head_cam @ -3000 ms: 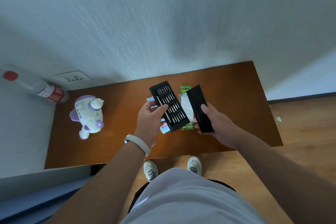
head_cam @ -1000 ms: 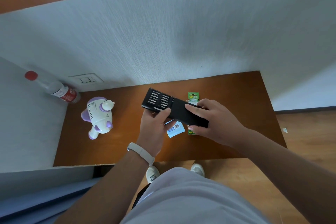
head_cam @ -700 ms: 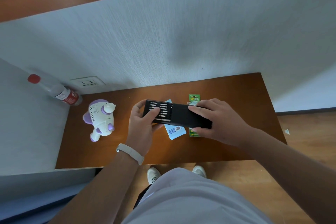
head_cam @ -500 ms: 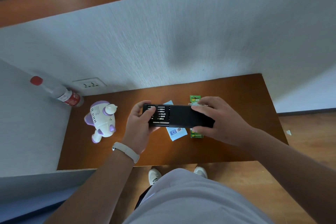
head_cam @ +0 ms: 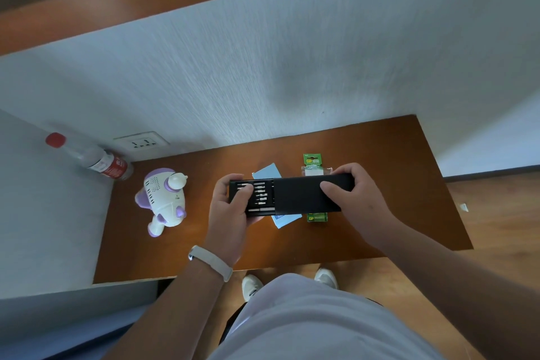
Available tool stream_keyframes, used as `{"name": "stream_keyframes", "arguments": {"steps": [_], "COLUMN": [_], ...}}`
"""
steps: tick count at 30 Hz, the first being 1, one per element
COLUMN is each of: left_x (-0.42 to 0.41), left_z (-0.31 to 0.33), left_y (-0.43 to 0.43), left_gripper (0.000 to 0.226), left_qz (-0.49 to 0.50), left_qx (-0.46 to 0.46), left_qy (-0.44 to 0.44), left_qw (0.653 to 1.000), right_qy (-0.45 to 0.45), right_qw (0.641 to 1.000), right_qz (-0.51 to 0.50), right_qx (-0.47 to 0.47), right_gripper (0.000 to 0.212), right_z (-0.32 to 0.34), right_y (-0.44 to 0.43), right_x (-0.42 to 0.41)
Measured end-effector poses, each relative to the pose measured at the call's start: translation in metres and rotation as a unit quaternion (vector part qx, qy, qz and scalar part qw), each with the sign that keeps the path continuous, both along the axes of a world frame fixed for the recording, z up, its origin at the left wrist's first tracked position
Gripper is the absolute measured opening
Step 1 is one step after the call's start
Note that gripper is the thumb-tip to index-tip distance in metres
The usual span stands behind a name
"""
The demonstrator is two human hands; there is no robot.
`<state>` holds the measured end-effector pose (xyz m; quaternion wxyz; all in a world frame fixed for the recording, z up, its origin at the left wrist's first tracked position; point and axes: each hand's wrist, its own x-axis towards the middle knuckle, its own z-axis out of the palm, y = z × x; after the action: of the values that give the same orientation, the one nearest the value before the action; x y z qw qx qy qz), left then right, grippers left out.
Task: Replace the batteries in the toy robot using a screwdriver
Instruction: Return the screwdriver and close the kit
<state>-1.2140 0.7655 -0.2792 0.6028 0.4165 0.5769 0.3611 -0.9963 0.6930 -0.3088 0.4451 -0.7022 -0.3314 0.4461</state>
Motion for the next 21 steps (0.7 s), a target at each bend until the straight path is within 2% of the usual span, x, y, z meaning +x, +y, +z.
{"name": "stream_keyframes", "arguments": {"steps": [7, 13, 17, 21], "left_x": [0.008, 0.024, 0.02, 0.015], "left_z": [0.0, 0.002, -0.002, -0.002], "left_y": [-0.006, -0.009, -0.008, -0.006], "left_gripper": [0.026, 0.034, 0.035, 0.04], "left_qz": [-0.011, -0.031, -0.029, -0.052], "left_qx": [-0.022, 0.007, 0.001, -0.004], "left_qy": [-0.043, -0.009, -0.004, -0.006], "left_qw": [0.999, 0.999, 1.0, 0.999], "right_qy": [-0.014, -0.009, -0.048, -0.024], "right_qw": [1.0, 0.998, 0.996, 0.991], "right_qz": [0.028, 0.065, 0.078, 0.134], "right_qx": [-0.002, 0.015, -0.006, -0.011], "right_gripper": [0.033, 0.036, 0.043, 0.029], "right_z": [0.012, 0.017, 0.011, 0.01], "right_y": [0.01, 0.021, 0.023, 0.021], "right_x": [-0.012, -0.038, -0.041, -0.036]}}
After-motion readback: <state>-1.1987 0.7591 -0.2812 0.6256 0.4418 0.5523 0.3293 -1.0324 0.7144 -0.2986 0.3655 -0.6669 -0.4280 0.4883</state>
